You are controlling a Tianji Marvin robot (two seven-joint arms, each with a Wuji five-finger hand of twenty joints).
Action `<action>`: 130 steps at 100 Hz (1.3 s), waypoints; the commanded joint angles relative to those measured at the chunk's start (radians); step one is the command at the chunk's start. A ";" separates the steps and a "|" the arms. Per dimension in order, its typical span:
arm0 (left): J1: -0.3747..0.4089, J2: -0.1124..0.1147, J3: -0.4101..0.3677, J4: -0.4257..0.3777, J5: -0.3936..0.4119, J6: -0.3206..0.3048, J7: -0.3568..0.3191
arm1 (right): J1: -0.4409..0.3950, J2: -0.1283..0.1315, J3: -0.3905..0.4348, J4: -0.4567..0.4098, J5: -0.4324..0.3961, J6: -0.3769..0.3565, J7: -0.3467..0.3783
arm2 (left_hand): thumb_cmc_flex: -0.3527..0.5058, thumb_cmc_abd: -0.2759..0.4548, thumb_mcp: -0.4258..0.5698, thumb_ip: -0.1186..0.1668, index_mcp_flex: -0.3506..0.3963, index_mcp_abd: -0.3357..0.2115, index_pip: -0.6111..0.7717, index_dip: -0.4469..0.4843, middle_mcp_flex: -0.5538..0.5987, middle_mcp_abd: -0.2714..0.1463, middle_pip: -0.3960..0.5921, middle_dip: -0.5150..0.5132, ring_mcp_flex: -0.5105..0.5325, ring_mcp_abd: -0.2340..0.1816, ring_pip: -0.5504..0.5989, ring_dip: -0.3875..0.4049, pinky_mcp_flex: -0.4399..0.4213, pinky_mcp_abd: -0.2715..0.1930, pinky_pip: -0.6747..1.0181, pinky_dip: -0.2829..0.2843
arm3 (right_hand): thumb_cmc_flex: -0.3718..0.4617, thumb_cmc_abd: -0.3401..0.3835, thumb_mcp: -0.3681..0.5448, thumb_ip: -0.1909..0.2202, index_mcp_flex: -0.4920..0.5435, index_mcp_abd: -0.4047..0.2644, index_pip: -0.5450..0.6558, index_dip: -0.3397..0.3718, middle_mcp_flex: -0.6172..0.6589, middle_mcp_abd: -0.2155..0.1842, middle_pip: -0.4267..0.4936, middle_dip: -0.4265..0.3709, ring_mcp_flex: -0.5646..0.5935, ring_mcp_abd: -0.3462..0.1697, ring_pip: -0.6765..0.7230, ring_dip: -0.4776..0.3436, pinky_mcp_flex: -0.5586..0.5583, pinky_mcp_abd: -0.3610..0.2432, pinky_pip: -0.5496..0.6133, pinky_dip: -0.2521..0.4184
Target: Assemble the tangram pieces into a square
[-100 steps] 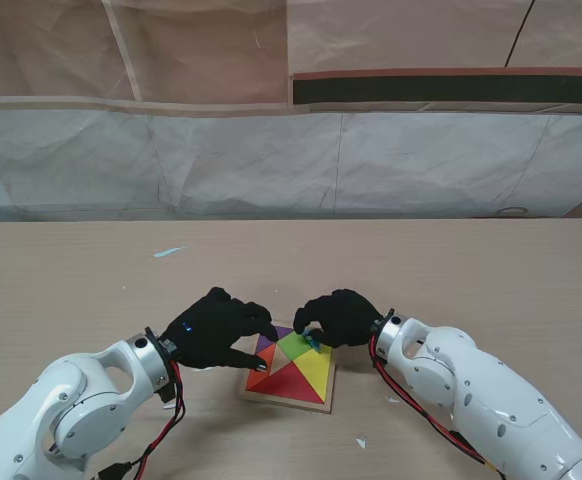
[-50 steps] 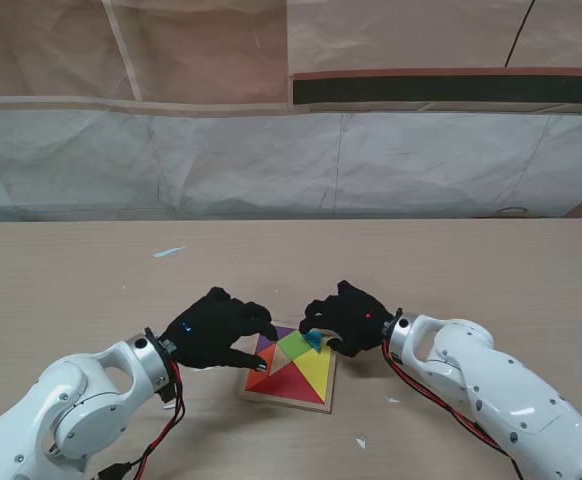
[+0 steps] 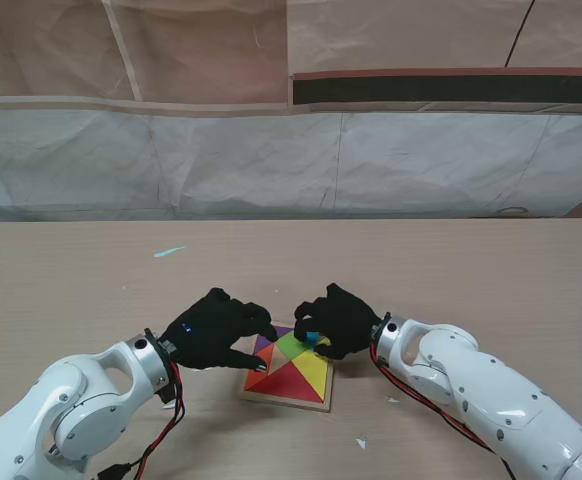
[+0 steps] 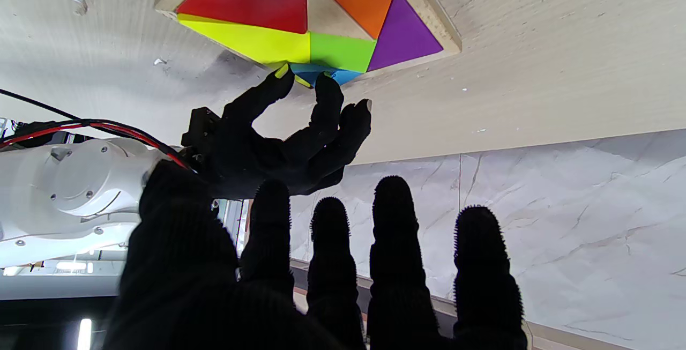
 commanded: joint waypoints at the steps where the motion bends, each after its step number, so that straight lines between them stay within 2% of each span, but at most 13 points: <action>1: 0.007 -0.002 -0.004 -0.007 0.002 0.005 -0.017 | 0.005 -0.014 -0.009 0.001 -0.001 0.007 0.004 | 0.040 0.045 0.000 0.027 0.030 0.001 0.009 0.013 0.004 -0.022 -0.013 -0.003 0.017 -0.019 0.013 0.014 0.003 -0.007 0.021 0.010 | 0.029 -0.026 -0.034 -0.049 -0.009 -0.038 0.061 -0.014 0.016 -0.018 0.023 0.019 0.020 -0.007 0.024 -0.011 0.008 -0.094 0.027 -0.028; 8: 0.008 -0.002 -0.005 -0.008 0.003 0.004 -0.017 | 0.010 -0.018 -0.019 0.007 0.009 0.015 -0.004 | 0.039 0.045 0.000 0.027 0.030 0.001 0.009 0.013 0.004 -0.021 -0.013 -0.003 0.017 -0.018 0.013 0.013 0.003 -0.005 0.020 0.010 | 0.035 -0.023 -0.063 -0.052 0.000 -0.053 0.127 -0.041 0.027 -0.022 0.038 0.034 0.022 -0.006 0.027 -0.011 0.012 -0.095 0.031 -0.027; 22: 0.009 -0.002 -0.006 -0.009 0.002 0.004 -0.018 | 0.007 -0.023 -0.017 0.003 0.017 0.020 -0.018 | 0.040 0.045 0.000 0.027 0.030 0.001 0.009 0.013 0.003 -0.022 -0.014 -0.003 0.017 -0.018 0.013 0.014 0.003 -0.006 0.020 0.009 | 0.017 -0.024 -0.078 -0.052 0.021 -0.059 0.198 -0.018 0.048 -0.033 0.078 0.069 0.026 -0.001 0.031 -0.010 0.016 -0.094 0.037 -0.024; 46: 0.009 -0.002 -0.008 -0.009 0.002 0.003 -0.018 | -0.011 -0.027 0.005 -0.004 0.023 0.011 -0.037 | 0.040 0.044 0.000 0.026 0.030 0.001 0.009 0.013 0.004 -0.021 -0.013 -0.003 0.017 -0.018 0.013 0.014 0.004 -0.006 0.020 0.010 | -0.029 0.005 -0.121 -0.044 0.102 -0.073 0.275 0.034 0.094 -0.051 0.140 0.149 0.038 0.004 0.033 -0.008 0.020 -0.085 0.042 -0.017; 58: 0.009 -0.002 -0.008 -0.009 0.002 0.001 -0.017 | -0.017 -0.027 0.009 -0.004 0.024 -0.001 -0.046 | 0.040 0.045 0.000 0.026 0.031 0.001 0.009 0.013 0.005 -0.021 -0.013 -0.003 0.019 -0.019 0.014 0.014 0.003 -0.007 0.020 0.010 | -0.066 0.035 -0.142 -0.044 0.124 -0.074 0.276 0.029 0.110 -0.054 0.142 0.164 0.045 0.004 0.033 -0.007 0.020 -0.082 0.042 -0.016; 69: 0.009 -0.002 -0.009 -0.009 0.002 0.001 -0.020 | -0.031 -0.027 0.026 -0.013 0.021 -0.004 -0.050 | 0.040 0.044 0.000 0.026 0.031 0.001 0.009 0.013 0.005 -0.021 -0.013 -0.003 0.018 -0.018 0.013 0.014 0.003 -0.005 0.020 0.010 | -0.127 0.102 -0.178 0.000 0.053 0.025 0.161 0.040 0.072 -0.021 0.070 0.161 0.023 0.018 0.016 -0.005 0.003 -0.076 0.032 -0.007; 73: 0.008 -0.002 -0.008 -0.009 0.002 0.001 -0.020 | -0.038 -0.027 0.036 -0.019 0.022 -0.003 -0.044 | 0.039 0.045 -0.001 0.026 0.031 0.001 0.009 0.013 0.006 -0.020 -0.013 -0.003 0.018 -0.018 0.013 0.014 0.003 -0.005 0.020 0.010 | -0.155 0.146 -0.186 0.052 0.012 0.082 0.047 0.073 0.041 -0.001 0.035 0.135 0.004 0.026 0.007 -0.004 -0.010 -0.073 0.024 -0.001; 75: 0.008 -0.002 -0.008 -0.009 0.001 0.001 -0.019 | -0.041 -0.027 0.041 -0.022 0.022 -0.002 -0.039 | 0.040 0.045 0.000 0.026 0.031 0.001 0.009 0.013 0.005 -0.021 -0.013 -0.003 0.018 -0.018 0.013 0.014 0.003 -0.005 0.020 0.010 | -0.162 0.153 -0.189 0.062 -0.003 0.102 0.002 0.081 0.028 0.010 0.018 0.121 -0.003 0.031 0.004 -0.004 -0.015 -0.071 0.021 0.002; 80: 0.008 -0.002 -0.008 -0.009 0.001 0.001 -0.019 | -0.048 -0.025 0.055 -0.030 0.022 -0.001 -0.019 | 0.040 0.045 0.000 0.026 0.031 0.002 0.009 0.014 0.005 -0.020 -0.013 -0.003 0.018 -0.017 0.013 0.014 0.003 -0.006 0.020 0.010 | -0.171 0.164 -0.201 0.066 -0.027 0.145 -0.099 0.065 0.001 0.027 -0.021 0.087 -0.019 0.036 -0.006 -0.006 -0.029 -0.066 0.013 0.004; 88: 0.007 -0.002 -0.007 -0.008 0.001 0.000 -0.020 | -0.054 -0.024 0.071 -0.038 0.029 -0.003 0.018 | 0.039 0.045 -0.001 0.026 0.031 0.001 0.009 0.013 0.005 -0.022 -0.013 -0.003 0.018 -0.019 0.013 0.014 0.003 -0.006 0.020 0.010 | -0.187 0.180 -0.223 0.068 -0.053 0.223 -0.289 -0.009 -0.027 0.051 -0.067 0.038 -0.044 0.051 -0.026 -0.008 -0.056 -0.055 -0.002 0.008; 99: 0.006 -0.002 -0.005 -0.007 0.000 0.002 -0.019 | -0.052 -0.017 0.083 -0.046 0.022 -0.008 0.069 | 0.040 0.044 -0.001 0.026 0.031 0.000 0.009 0.014 0.006 -0.020 -0.013 -0.003 0.019 -0.019 0.014 0.014 0.004 -0.007 0.021 0.010 | -0.195 0.192 -0.238 0.071 -0.055 0.265 -0.438 -0.061 -0.051 0.066 -0.096 0.013 -0.065 0.059 -0.045 -0.010 -0.073 -0.053 -0.016 0.011; 114: 0.003 -0.002 -0.002 -0.005 -0.002 0.004 -0.019 | -0.046 -0.014 0.079 -0.043 0.021 -0.007 0.095 | 0.039 0.047 -0.001 0.026 0.030 0.001 0.009 0.014 0.004 -0.021 -0.014 -0.003 0.019 -0.018 0.014 0.014 0.004 -0.005 0.021 0.010 | -0.192 0.194 -0.244 0.070 0.057 0.241 -0.418 -0.044 -0.023 0.058 -0.094 0.012 -0.056 0.055 -0.044 -0.008 -0.070 -0.051 -0.016 0.014; 130: 0.002 -0.002 -0.002 -0.005 -0.001 0.005 -0.018 | -0.040 -0.014 0.062 -0.033 0.011 0.007 0.066 | 0.040 0.045 0.000 0.026 0.031 0.001 0.009 0.014 0.005 -0.021 -0.013 -0.003 0.018 -0.018 0.013 0.014 0.004 -0.005 0.021 0.010 | -0.174 0.198 -0.260 0.068 0.172 0.156 -0.254 0.095 0.011 0.042 -0.072 0.026 -0.039 0.046 -0.033 -0.004 -0.056 -0.053 -0.010 0.016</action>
